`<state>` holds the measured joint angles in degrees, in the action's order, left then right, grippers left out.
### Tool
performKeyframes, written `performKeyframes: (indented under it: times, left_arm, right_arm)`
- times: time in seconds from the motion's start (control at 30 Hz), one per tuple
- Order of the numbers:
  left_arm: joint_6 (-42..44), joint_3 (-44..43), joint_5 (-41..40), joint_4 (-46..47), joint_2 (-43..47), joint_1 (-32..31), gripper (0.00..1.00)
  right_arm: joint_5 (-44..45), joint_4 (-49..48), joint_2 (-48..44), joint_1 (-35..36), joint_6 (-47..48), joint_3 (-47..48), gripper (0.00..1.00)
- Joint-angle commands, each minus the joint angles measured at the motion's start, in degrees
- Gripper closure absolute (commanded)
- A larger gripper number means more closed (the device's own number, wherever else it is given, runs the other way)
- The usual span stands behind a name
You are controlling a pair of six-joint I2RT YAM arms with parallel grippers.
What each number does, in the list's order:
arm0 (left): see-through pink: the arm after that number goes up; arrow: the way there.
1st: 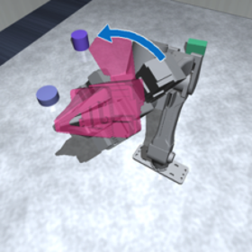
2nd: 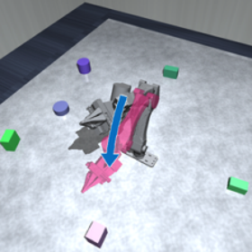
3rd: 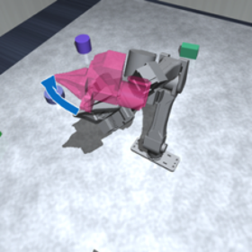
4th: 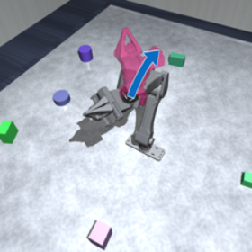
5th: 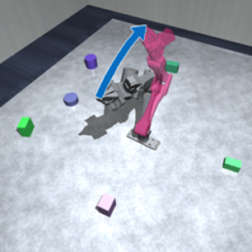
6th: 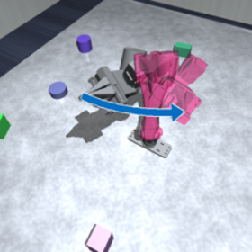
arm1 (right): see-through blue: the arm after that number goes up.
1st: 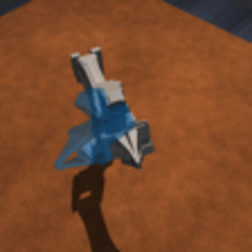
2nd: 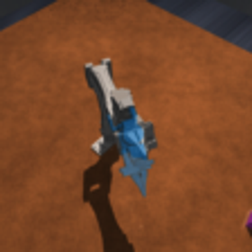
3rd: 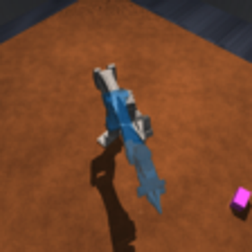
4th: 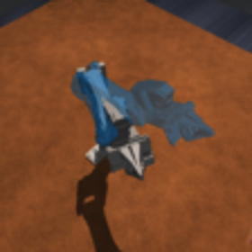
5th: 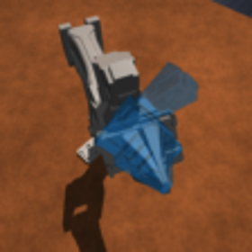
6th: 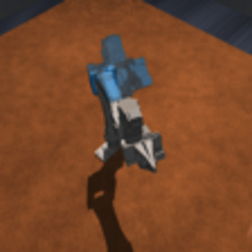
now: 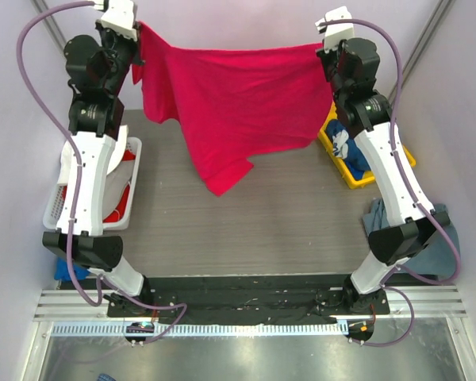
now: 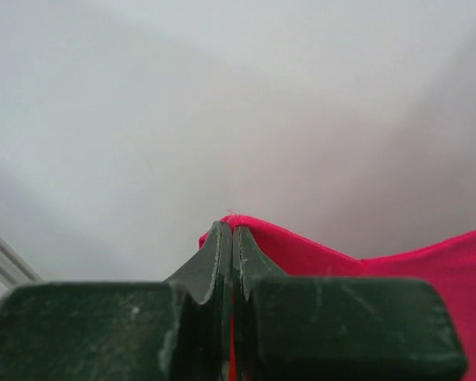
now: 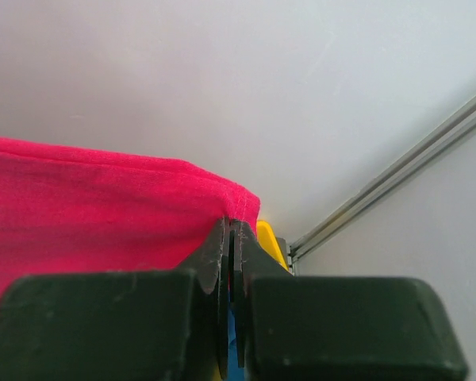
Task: Fold and stack the t-shirts
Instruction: Flatten the tshirt out
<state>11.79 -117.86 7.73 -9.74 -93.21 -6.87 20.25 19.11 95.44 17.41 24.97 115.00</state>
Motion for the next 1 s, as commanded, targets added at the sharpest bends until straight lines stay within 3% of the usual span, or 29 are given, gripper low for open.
performKeyframes:
  times: [0.0,0.13,0.4,0.63,0.8,0.97]
  left_arm:
    - [5.3,-1.9,-1.3,9.5,4.9,0.3,1.00]
    - [6.8,0.7,-2.8,13.8,8.7,0.2,1.00]
    - [4.9,-0.6,-2.2,7.5,13.7,0.3,1.00]
    - [8.1,-0.1,-3.4,1.7,18.0,0.2,1.00]
    - [11.3,2.5,-6.5,4.4,16.7,0.3,1.00]
    - [12.0,2.2,-9.7,9.5,9.9,0.5,1.00]
  right_arm:
    - [3.0,-5.1,-2.2,-0.2,1.9,-0.3,0.99]
    - [4.7,-8.6,-4.3,-0.1,2.2,-0.7,0.99]
    - [2.3,-3.8,-8.7,0.0,1.2,2.6,0.99]
    - [0.6,0.8,-13.0,0.0,1.4,3.1,0.99]
    - [1.2,0.9,-11.1,0.0,2.8,2.4,0.99]
    - [2.2,-1.4,-6.3,-0.1,3.0,2.6,0.99]
